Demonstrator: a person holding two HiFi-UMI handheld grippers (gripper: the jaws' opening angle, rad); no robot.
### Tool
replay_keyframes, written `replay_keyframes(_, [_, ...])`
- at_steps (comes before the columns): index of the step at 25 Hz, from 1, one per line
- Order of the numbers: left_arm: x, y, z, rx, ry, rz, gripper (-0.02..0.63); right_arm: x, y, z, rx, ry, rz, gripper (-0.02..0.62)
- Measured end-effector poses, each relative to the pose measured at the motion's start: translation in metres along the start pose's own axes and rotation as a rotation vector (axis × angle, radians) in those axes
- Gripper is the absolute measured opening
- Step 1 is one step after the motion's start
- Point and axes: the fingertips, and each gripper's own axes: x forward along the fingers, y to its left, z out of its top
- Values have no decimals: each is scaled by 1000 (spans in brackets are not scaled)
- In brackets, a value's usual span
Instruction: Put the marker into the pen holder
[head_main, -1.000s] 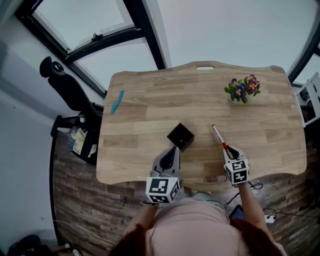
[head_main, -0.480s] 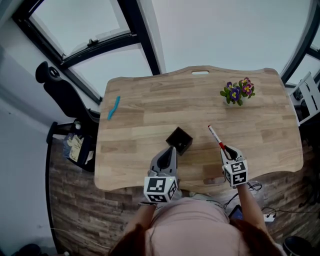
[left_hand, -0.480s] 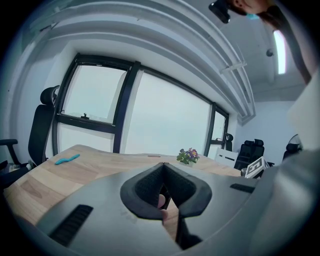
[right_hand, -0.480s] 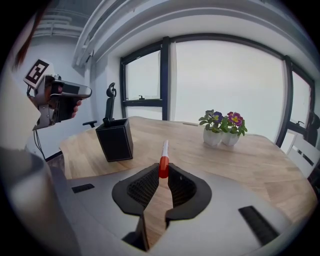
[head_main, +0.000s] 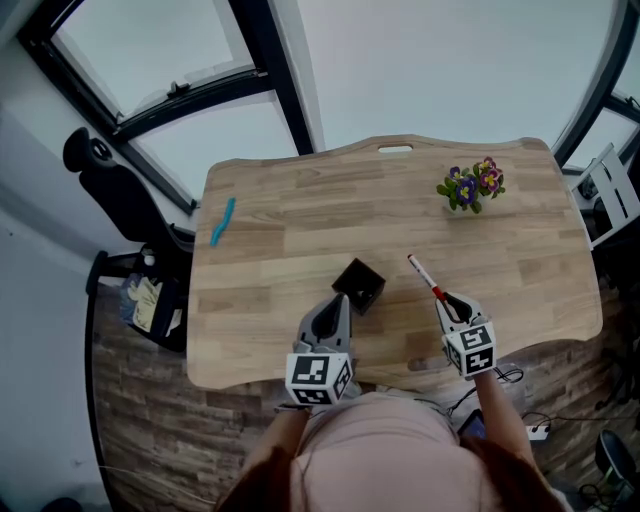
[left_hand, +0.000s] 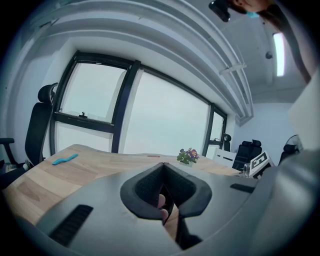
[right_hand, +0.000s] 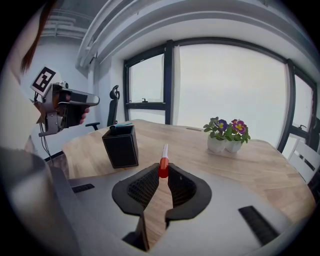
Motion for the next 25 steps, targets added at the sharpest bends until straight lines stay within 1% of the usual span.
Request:
replay_keyframes(9, [2,6,-2,-4,4,-16,2,-7,11,18,-3,-29,14,51])
replay_keyframes(17, [2,11,-7,7,20,-22,2,-14,20,37,-2,-67,45,50])
replay_keyframes(25, [2,11,-8,15,16,-21,2,-21,32,52,-5,-106,85,49])
